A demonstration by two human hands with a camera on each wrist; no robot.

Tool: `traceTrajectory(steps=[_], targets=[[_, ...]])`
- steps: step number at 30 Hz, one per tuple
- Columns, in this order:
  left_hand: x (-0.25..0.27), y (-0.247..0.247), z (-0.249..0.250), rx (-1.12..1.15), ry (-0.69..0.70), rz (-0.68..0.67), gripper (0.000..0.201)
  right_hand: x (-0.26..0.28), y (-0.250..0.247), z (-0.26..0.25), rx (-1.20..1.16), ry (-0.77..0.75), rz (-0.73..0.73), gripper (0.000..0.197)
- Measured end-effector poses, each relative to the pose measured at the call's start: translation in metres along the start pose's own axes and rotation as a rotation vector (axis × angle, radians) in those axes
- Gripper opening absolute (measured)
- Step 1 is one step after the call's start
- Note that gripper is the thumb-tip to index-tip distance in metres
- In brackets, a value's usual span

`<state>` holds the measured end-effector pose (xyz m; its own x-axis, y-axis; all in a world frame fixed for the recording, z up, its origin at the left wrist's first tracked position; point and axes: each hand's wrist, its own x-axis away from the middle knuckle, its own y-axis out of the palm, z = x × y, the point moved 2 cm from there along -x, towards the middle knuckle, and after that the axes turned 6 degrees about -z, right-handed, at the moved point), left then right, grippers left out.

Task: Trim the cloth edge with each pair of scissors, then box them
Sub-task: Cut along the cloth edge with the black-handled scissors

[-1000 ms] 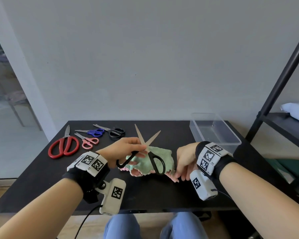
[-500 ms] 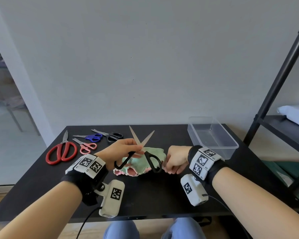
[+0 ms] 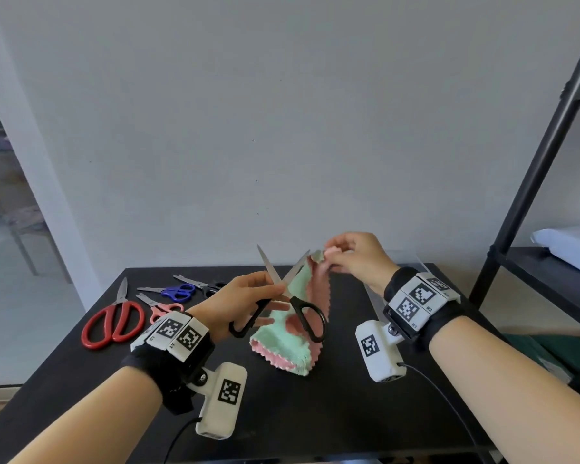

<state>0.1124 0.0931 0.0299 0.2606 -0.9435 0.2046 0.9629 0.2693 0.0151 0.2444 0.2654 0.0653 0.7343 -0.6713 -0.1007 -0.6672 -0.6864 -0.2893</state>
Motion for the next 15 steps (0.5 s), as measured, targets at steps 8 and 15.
traceTrajectory(steps=[8, 15], targets=[[0.006, -0.002, 0.011, 0.223, 0.168, 0.023, 0.013, -0.004, 0.016, 0.009, 0.183, 0.033, -0.183, 0.008], [0.012, -0.018, -0.018, 0.015, 0.032, 0.061, 0.012, 0.011, 0.048, 0.046, 0.194, 0.172, -0.287, 0.026]])
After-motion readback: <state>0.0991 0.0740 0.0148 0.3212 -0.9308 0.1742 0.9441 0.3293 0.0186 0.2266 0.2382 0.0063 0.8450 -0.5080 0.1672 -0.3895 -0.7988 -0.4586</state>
